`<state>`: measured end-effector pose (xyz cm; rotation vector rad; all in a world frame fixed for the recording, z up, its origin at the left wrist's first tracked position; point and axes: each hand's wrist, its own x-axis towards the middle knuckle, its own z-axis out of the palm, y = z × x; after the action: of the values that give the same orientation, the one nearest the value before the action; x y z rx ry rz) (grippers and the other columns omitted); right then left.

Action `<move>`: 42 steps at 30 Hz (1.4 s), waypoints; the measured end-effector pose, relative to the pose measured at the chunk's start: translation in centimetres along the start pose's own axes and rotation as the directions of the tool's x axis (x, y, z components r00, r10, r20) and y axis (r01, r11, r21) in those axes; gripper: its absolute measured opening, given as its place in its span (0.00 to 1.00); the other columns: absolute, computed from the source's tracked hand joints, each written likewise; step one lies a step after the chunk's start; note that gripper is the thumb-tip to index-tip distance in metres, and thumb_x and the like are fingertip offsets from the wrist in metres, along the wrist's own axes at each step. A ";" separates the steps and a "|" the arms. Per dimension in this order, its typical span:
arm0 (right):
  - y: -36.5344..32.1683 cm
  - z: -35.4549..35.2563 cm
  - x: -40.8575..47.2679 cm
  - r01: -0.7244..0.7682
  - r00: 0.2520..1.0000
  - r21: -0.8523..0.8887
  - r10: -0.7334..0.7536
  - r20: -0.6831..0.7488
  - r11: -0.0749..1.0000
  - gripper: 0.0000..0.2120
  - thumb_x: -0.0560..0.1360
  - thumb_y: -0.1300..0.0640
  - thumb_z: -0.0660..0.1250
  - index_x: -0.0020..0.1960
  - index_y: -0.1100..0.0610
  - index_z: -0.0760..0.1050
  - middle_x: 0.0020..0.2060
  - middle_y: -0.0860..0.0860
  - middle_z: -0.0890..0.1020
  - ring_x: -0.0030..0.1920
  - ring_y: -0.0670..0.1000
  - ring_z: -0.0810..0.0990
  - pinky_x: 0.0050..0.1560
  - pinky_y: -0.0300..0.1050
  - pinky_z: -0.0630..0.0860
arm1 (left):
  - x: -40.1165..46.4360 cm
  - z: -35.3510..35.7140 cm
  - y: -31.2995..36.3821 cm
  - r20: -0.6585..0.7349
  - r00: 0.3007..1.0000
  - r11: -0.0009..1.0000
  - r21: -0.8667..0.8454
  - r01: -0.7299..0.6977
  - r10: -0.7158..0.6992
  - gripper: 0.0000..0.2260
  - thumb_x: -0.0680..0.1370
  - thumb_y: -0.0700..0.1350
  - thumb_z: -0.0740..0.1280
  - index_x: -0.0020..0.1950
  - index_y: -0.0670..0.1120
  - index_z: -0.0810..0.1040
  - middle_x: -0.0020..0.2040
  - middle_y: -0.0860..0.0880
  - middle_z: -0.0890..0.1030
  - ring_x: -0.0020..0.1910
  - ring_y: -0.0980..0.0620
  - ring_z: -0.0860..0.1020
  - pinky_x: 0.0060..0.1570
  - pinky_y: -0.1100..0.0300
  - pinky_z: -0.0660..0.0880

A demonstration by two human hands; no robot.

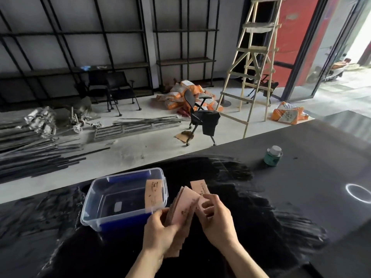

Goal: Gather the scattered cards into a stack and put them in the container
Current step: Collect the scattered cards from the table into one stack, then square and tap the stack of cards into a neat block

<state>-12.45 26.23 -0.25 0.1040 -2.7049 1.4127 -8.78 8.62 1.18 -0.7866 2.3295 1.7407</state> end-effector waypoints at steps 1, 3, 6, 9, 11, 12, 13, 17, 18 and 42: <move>0.6 -0.5 0.7 -0.053 0.998 0.009 0.053 -0.020 0.999 0.20 0.76 0.54 0.76 0.65 0.47 0.75 0.45 0.44 0.84 0.44 0.44 0.84 0.46 0.48 0.85 | 0.5 1.0 0.5 -0.017 1.000 0.998 -0.062 0.023 -0.024 0.17 0.72 0.45 0.79 0.58 0.52 0.80 0.53 0.50 0.85 0.52 0.50 0.83 0.49 0.54 0.81; 1.7 -1.2 2.2 -0.159 0.987 -0.011 0.159 -0.040 0.987 0.19 0.77 0.54 0.74 0.67 0.50 0.75 0.48 0.44 0.84 0.47 0.45 0.84 0.49 0.49 0.84 | 1.5 2.8 1.7 -0.034 0.998 0.985 -0.163 0.050 -0.056 0.16 0.72 0.42 0.79 0.58 0.49 0.80 0.52 0.49 0.85 0.53 0.49 0.81 0.52 0.54 0.78; 2.9 -1.7 4.3 -0.248 0.969 -0.093 0.248 -0.007 0.964 0.21 0.79 0.55 0.70 0.71 0.52 0.72 0.61 0.50 0.82 0.59 0.51 0.82 0.58 0.49 0.80 | 2.8 4.7 3.3 -0.031 0.992 0.945 -0.308 0.110 -0.125 0.13 0.73 0.39 0.78 0.52 0.48 0.79 0.48 0.48 0.85 0.49 0.48 0.81 0.60 0.48 0.77; 3.6 -1.6 6.2 -0.295 0.952 -0.059 0.299 0.071 0.954 0.23 0.81 0.58 0.65 0.75 0.53 0.69 0.68 0.54 0.78 0.66 0.54 0.78 0.65 0.49 0.77 | 4.5 5.9 4.5 -0.034 0.980 0.891 -0.423 0.165 -0.197 0.10 0.72 0.36 0.78 0.49 0.47 0.82 0.50 0.40 0.87 0.52 0.38 0.84 0.60 0.39 0.80; 3.7 -1.4 7.3 -0.378 0.922 0.062 0.370 0.116 0.924 0.21 0.83 0.54 0.62 0.76 0.55 0.69 0.66 0.56 0.80 0.63 0.54 0.80 0.65 0.51 0.77 | 5.6 6.7 4.9 0.002 0.973 0.860 -0.467 0.205 -0.231 0.10 0.72 0.36 0.78 0.51 0.44 0.84 0.49 0.37 0.88 0.48 0.35 0.86 0.54 0.37 0.83; 3.6 -1.3 7.7 -0.419 0.905 0.124 0.403 0.139 0.899 0.20 0.84 0.51 0.60 0.74 0.55 0.70 0.63 0.56 0.82 0.61 0.54 0.82 0.64 0.52 0.78 | 6.2 7.2 5.1 0.029 0.971 0.851 -0.475 0.223 -0.238 0.10 0.72 0.35 0.78 0.51 0.43 0.84 0.47 0.36 0.88 0.44 0.35 0.87 0.50 0.38 0.84; 3.5 -1.1 8.1 -0.447 0.892 0.162 0.424 0.158 0.880 0.20 0.84 0.48 0.59 0.73 0.55 0.72 0.61 0.55 0.83 0.58 0.53 0.82 0.62 0.52 0.79 | 6.9 7.7 5.2 0.049 0.970 0.850 -0.472 0.234 -0.240 0.10 0.72 0.35 0.78 0.52 0.42 0.84 0.44 0.36 0.89 0.40 0.36 0.88 0.45 0.40 0.85; 3.7 0.1 9.2 -0.442 0.892 0.110 0.423 0.160 0.890 0.23 0.84 0.46 0.60 0.74 0.58 0.70 0.65 0.56 0.81 0.62 0.54 0.81 0.65 0.52 0.77 | 9.3 9.6 4.4 -0.051 0.979 0.953 -0.244 0.178 -0.196 0.19 0.70 0.39 0.81 0.59 0.40 0.84 0.52 0.39 0.88 0.50 0.39 0.86 0.55 0.46 0.83; 3.6 0.2 9.3 -0.443 0.890 0.084 0.427 0.159 0.892 0.25 0.83 0.46 0.61 0.75 0.58 0.69 0.67 0.56 0.80 0.64 0.54 0.80 0.66 0.52 0.77 | 9.4 9.8 4.3 -0.094 0.980 0.978 -0.125 0.166 -0.178 0.20 0.70 0.43 0.81 0.60 0.41 0.84 0.54 0.41 0.88 0.52 0.41 0.86 0.56 0.50 0.82; 0.8 1.4 1.0 -0.507 0.862 0.386 0.436 0.260 0.771 0.09 0.80 0.55 0.72 0.59 0.54 0.84 0.46 0.55 0.89 0.46 0.55 0.90 0.51 0.60 0.86 | 2.4 4.8 1.2 0.028 0.998 0.958 -0.278 0.066 -0.060 0.22 0.74 0.36 0.77 0.61 0.49 0.72 0.53 0.47 0.80 0.55 0.46 0.78 0.59 0.46 0.77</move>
<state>-13.59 25.53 -1.53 -0.5035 -2.5701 2.2395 -12.39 12.54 -0.38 -0.8691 2.0471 2.0659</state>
